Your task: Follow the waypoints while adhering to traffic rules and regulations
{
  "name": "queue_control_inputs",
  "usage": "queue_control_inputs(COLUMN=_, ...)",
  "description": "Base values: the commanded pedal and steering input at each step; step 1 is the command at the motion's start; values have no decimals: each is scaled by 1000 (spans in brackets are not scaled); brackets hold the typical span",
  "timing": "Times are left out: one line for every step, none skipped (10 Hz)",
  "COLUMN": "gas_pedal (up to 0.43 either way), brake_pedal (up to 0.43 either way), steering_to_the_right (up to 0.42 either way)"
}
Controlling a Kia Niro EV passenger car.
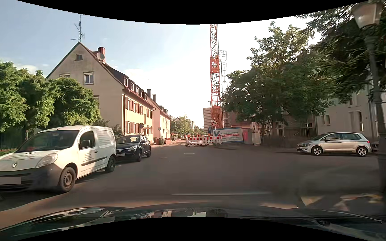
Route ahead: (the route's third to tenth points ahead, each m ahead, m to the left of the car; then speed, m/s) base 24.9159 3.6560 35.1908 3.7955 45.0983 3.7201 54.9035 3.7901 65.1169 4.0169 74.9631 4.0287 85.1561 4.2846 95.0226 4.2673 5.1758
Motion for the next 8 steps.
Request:
queue_control_inputs(gas_pedal=0, brake_pedal=146, steering_to_the_right=0)
queue_control_inputs(gas_pedal=0, brake_pedal=140, steering_to_the_right=0)
queue_control_inputs(gas_pedal=0, brake_pedal=134, steering_to_the_right=0)
queue_control_inputs(gas_pedal=0, brake_pedal=122, steering_to_the_right=0)
queue_control_inputs(gas_pedal=0, brake_pedal=98, steering_to_the_right=0)
queue_control_inputs(gas_pedal=0, brake_pedal=37, steering_to_the_right=0)
queue_control_inputs(gas_pedal=0, brake_pedal=0, steering_to_the_right=0)
queue_control_inputs(gas_pedal=0, brake_pedal=0, steering_to_the_right=-4)
